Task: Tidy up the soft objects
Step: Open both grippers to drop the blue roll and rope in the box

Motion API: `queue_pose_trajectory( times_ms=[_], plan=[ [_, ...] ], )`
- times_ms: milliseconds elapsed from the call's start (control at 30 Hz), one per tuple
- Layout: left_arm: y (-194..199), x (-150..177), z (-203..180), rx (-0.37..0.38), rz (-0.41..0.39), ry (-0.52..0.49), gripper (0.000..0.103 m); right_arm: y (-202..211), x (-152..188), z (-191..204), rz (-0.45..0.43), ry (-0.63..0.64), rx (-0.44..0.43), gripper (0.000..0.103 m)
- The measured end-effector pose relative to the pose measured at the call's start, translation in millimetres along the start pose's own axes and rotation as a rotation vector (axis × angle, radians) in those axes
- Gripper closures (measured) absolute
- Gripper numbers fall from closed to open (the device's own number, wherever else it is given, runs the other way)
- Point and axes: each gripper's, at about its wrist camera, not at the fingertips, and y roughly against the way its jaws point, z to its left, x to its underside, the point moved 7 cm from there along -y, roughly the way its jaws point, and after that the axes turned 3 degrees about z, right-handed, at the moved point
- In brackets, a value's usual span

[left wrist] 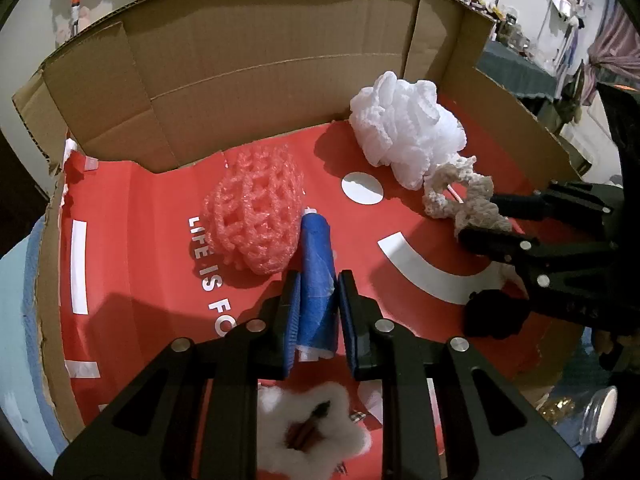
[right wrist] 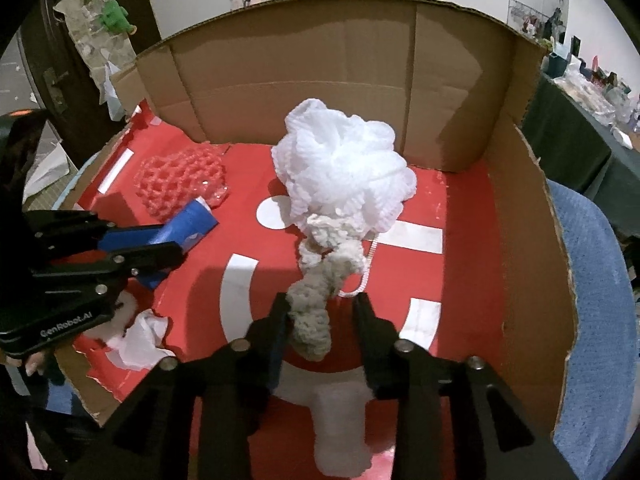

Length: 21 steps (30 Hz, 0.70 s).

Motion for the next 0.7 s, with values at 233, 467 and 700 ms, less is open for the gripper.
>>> queue_pose_trajectory(
  times_ms=[233, 467, 700],
  plan=[
    [-5.5, -0.4, 1.7, 0.008, 0.027, 0.019, 0.080, 6.9, -0.7, -2.6, -0.019, 0.014, 0.037, 0.039],
    [0.9, -1.3, 0.5, 0.024, -0.008, 0.032, 0.034, 10.9, -3.2, 0.3, -0.030, 0.024, 0.041, 0.036],
    [17.1, -2.7, -5.1, 0.045, -0.043, 0.035, 0.034, 20.8, -2.6, 0.8, -0.047, 0.023, 0.038, 0.033]
  ],
)
